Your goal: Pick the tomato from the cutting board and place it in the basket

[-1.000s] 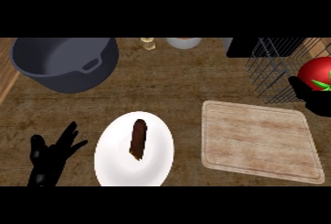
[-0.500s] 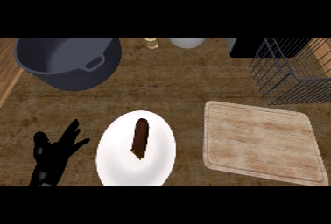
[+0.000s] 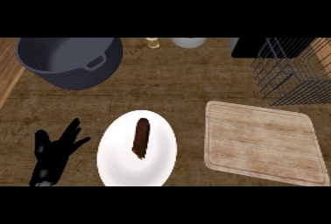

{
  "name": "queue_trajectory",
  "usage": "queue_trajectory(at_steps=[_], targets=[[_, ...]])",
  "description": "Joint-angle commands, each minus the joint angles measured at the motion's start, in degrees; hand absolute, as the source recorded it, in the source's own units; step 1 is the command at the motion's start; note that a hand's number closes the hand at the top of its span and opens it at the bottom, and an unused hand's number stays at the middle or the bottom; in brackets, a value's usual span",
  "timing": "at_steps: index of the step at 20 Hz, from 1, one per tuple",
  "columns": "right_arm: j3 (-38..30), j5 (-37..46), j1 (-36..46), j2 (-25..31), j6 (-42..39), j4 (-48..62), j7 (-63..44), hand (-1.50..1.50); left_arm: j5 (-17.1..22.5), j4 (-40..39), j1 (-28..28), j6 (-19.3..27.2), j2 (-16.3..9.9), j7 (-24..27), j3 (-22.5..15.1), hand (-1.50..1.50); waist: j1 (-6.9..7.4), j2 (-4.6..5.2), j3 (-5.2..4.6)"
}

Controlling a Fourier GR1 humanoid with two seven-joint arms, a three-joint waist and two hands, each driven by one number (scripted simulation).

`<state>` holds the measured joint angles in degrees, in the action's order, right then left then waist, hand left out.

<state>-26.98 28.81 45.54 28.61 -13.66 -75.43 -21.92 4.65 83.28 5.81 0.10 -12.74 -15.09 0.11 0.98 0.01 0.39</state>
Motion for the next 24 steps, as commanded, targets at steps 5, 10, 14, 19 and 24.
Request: queue_trajectory(at_steps=[5,10,14,19,24], targets=[[-5.66,-6.12,1.99,0.05,4.3,16.54,8.86,1.5,-1.13,-1.6,0.32,0.0,0.98,-2.14,-1.02,0.0,-0.2,0.3,-0.35],[-6.07,-5.88,1.45,3.06,6.49,26.15,17.37,1.5,-0.6,1.9,3.99,-1.33,0.49,-3.01,-0.98,0.0,0.18,0.29,-0.32],[-4.62,-5.54,1.05,2.62,8.79,30.06,20.82,1.5,-0.89,-2.69,1.55,-1.35,0.81,0.42,0.78,0.0,-0.18,0.24,-0.37],[-0.76,3.88,1.72,10.04,12.56,35.44,20.15,1.5,-0.5,-2.12,0.02,-1.23,0.22,-2.48,1.08,0.0,0.23,0.52,-0.35],[-0.84,3.68,-1.81,12.24,13.34,39.5,31.33,-1.5,-1.65,-2.23,-0.8,-0.17,2.01,-3.03,-0.11,0.0,-0.28,0.36,-0.32]])
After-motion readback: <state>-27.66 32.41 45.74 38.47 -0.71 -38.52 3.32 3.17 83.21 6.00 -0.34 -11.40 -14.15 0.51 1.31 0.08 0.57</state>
